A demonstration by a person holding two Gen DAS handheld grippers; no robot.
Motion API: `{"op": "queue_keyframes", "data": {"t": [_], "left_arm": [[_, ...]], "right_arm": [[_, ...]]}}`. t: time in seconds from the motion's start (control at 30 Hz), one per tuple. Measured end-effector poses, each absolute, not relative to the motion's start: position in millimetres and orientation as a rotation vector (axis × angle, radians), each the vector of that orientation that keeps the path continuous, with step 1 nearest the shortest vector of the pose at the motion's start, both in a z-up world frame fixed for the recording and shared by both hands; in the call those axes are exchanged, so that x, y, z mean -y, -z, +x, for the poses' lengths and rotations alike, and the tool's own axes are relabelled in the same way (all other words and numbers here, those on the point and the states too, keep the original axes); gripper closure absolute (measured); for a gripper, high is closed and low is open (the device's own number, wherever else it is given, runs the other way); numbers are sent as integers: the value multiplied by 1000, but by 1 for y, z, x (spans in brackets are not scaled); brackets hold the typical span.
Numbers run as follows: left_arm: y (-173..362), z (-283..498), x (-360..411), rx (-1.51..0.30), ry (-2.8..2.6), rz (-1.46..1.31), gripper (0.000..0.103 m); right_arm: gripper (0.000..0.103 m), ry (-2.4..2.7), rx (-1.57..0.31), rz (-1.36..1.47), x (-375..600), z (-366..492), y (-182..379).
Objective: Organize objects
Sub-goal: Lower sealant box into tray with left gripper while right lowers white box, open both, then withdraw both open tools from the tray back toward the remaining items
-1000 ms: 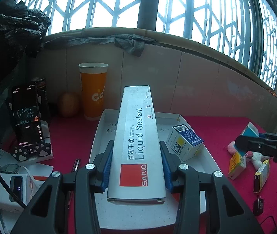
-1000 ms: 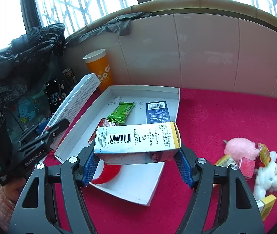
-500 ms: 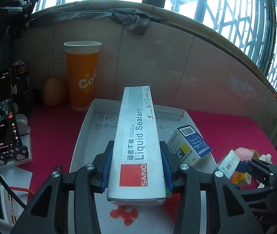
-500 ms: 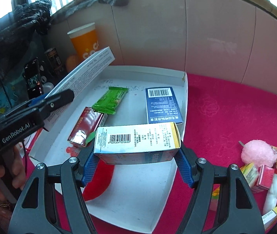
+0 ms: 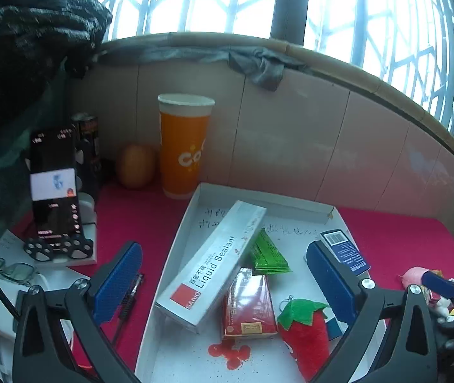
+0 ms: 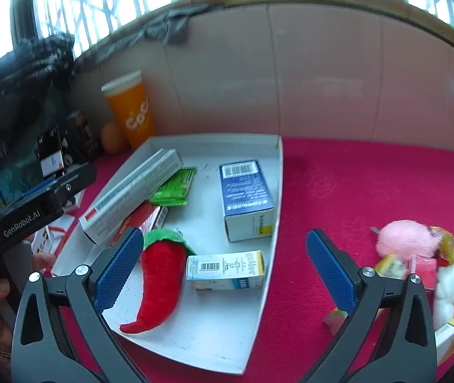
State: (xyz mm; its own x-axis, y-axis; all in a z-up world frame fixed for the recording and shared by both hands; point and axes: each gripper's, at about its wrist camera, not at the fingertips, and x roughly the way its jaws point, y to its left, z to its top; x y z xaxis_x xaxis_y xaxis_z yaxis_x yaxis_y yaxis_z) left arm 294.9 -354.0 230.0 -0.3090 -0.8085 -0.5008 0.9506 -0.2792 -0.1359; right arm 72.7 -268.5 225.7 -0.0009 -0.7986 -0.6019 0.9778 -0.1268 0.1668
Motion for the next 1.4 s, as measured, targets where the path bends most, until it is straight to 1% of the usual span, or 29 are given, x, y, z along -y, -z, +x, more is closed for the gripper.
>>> {"op": "queue_keyframes", "data": {"t": [0.27, 0.47, 0.67, 0.77, 0.87, 1.07, 1.17, 1.3, 1.4], "left_arm": [[-245, 280, 322, -453, 1915, 383, 0], [-254, 257, 290, -391, 2002, 388, 0], [-253, 221, 253, -362, 2152, 440, 0], [-246, 196, 233, -370, 2262, 511, 0], [-228, 168, 215, -404, 2368, 655, 0], [-180, 123, 174, -405, 2460, 940, 0], [-168, 113, 159, -368, 2479, 1018, 0], [-164, 107, 152, -351, 2491, 1051, 0], [-164, 109, 150, -357, 2507, 1045, 0]], "right_arm": [[0, 1602, -171, 540, 215, 50, -276], [0, 1687, 40, 457, 159, 8, -323], [0, 1808, 161, 356, 102, -36, -350], [0, 1797, 156, 429, 93, -63, -341], [0, 1823, 96, 561, 97, -83, -313], [0, 1822, -160, 695, 96, -92, -243], [0, 1801, -235, 750, 96, -98, -219], [0, 1766, -208, 808, 95, -116, -210], [0, 1642, -73, 949, 103, -135, -198]]}}
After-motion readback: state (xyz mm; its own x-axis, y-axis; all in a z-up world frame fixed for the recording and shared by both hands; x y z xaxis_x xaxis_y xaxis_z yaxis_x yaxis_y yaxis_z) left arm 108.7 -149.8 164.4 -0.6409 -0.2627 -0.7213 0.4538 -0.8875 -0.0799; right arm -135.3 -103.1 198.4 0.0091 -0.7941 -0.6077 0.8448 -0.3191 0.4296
